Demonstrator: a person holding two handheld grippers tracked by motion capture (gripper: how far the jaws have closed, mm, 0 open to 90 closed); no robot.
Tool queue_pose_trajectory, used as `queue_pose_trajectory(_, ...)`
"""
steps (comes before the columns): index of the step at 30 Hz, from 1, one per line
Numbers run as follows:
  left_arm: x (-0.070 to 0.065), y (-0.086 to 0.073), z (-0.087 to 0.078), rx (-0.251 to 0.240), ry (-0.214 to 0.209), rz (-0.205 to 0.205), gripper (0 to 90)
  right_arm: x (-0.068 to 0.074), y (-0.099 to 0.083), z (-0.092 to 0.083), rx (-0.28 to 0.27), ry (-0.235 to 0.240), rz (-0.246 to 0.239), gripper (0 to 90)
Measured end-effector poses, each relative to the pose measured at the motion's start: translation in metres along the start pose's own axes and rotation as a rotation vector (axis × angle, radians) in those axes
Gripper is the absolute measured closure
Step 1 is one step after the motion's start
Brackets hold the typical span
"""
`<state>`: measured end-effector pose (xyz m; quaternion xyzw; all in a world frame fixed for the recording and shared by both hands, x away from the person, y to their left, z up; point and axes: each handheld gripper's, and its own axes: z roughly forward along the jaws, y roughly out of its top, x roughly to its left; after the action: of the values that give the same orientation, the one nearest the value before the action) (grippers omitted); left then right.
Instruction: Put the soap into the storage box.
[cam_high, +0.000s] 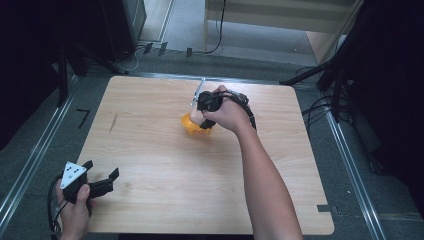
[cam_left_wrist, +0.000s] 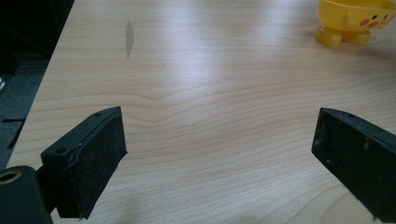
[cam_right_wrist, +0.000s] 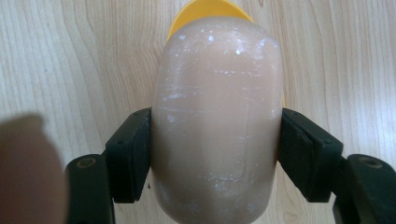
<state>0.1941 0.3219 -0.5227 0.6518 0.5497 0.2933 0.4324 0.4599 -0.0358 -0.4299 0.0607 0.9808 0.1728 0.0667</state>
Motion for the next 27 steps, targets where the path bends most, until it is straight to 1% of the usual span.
queue_pose_trajectory(8,0.0,0.0,0.0,0.001,0.0,0.001,3.6,-0.004,0.008,0.006,0.0,-0.001,-0.005,32.7)
queue_pose_trajectory(9,0.0,0.0,0.0,0.001,0.0,0.001,3.6,-0.006,0.009,0.007,0.007,-0.001,-0.013,32.7)
queue_pose_trajectory(11,0.0,0.0,0.0,0.0,-0.001,0.0,3.6,-0.007,0.011,0.011,0.025,-0.001,-0.005,32.7)
queue_pose_trajectory(14,0.001,0.0,0.0,0.001,-0.002,-0.001,3.6,-0.01,0.012,0.013,0.017,0.006,-0.014,32.7)
queue_pose_trajectory(19,0.0,0.0,0.0,0.001,-0.002,-0.002,3.6,-0.011,0.014,0.014,0.024,0.014,-0.021,32.6)
queue_pose_trajectory(21,0.0,0.0,0.0,0.0,-0.002,-0.002,3.6,-0.011,0.014,0.016,0.036,0.018,-0.023,32.6)
queue_pose_trajectory(22,0.0,0.0,0.0,0.0,-0.002,-0.002,3.6,-0.011,0.014,0.017,0.049,0.017,-0.015,32.6)
queue_pose_trajectory(24,0.0,0.0,0.0,0.0,-0.002,-0.002,3.6,-0.013,0.013,0.018,0.049,0.017,-0.022,32.6)
queue_pose_trajectory(25,0.0,0.0,0.0,0.0,-0.002,-0.002,3.6,-0.013,0.013,0.018,0.052,0.014,-0.011,32.6)
queue_pose_trajectory(27,0.0,0.0,0.0,0.002,-0.001,-0.002,3.6,-0.013,0.014,0.019,0.047,0.012,-0.013,32.6)
